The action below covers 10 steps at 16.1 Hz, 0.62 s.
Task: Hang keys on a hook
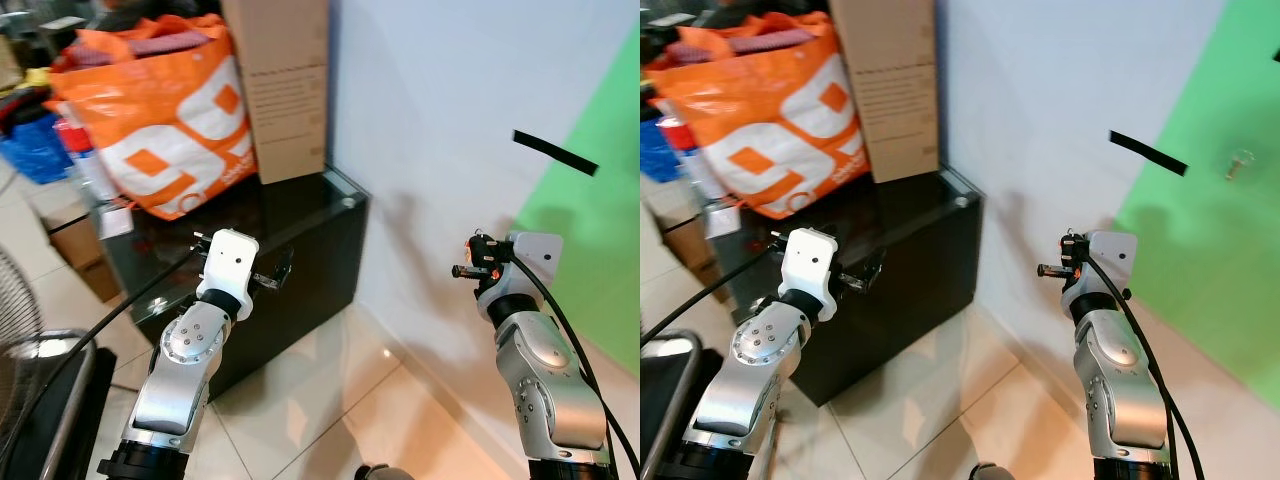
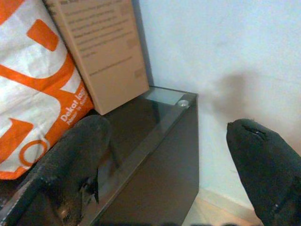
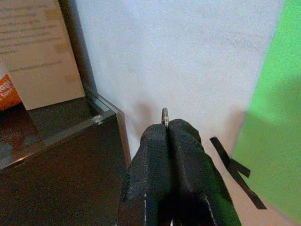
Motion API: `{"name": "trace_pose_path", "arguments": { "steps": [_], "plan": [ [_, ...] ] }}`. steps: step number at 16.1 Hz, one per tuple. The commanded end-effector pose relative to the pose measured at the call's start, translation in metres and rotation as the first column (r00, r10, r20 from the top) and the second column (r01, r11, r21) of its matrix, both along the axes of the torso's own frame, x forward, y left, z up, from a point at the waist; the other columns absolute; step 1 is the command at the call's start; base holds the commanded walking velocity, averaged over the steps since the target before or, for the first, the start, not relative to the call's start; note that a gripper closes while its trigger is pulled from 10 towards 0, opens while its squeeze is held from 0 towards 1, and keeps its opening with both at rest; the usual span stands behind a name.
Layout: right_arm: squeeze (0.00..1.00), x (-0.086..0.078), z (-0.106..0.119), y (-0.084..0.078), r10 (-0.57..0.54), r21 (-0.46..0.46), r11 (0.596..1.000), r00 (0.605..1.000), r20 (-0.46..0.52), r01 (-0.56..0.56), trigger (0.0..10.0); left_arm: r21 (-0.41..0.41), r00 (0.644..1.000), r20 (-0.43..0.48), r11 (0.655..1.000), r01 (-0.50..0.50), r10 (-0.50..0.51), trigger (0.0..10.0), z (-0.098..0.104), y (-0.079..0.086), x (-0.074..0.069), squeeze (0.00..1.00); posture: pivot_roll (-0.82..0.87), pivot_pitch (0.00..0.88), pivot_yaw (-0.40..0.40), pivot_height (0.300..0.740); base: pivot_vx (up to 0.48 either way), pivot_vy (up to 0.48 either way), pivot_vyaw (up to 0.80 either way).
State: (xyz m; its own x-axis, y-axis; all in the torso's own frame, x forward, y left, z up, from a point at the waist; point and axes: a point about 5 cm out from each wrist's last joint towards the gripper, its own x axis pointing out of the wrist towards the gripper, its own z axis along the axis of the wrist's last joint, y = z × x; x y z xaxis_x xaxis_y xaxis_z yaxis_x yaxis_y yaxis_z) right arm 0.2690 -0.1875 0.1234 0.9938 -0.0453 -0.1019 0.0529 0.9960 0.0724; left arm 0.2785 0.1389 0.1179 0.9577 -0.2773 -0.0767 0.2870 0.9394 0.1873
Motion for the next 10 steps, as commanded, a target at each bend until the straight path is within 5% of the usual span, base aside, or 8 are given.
{"name": "trace_pose_path", "arguments": {
  "steps": [1,7,10],
  "plan": [
    [0.00,0.0018,0.0030,0.0007,0.005,-0.010,1.000,1.000,0.013,-0.005,10.0,0.006,1.000,0.003,1.000,0.000,0.000,10.0,0.0010,0.0010,0.0014,0.06,-0.06,0.000,0.021,0.740,0.000,0.000,-0.80],
    [0.00,0.0012,0.0005,0.0061,0.020,0.001,1.000,1.000,0.014,-0.020,10.0,0.011,1.000,0.003,1.000,0.029,-0.029,10.0,0.0030,0.0032,0.0012,0.07,-0.06,0.000,0.041,0.740,0.000,0.000,-0.80],
    [0.00,0.0015,0.0000,0.0066,0.020,0.002,1.000,1.000,0.016,-0.020,10.0,0.010,0.999,0.004,0.999,0.039,-0.040,10.0,0.0037,0.0028,0.0019,0.08,-0.06,0.000,0.046,0.740,0.266,0.000,-0.80]
  ]
}}
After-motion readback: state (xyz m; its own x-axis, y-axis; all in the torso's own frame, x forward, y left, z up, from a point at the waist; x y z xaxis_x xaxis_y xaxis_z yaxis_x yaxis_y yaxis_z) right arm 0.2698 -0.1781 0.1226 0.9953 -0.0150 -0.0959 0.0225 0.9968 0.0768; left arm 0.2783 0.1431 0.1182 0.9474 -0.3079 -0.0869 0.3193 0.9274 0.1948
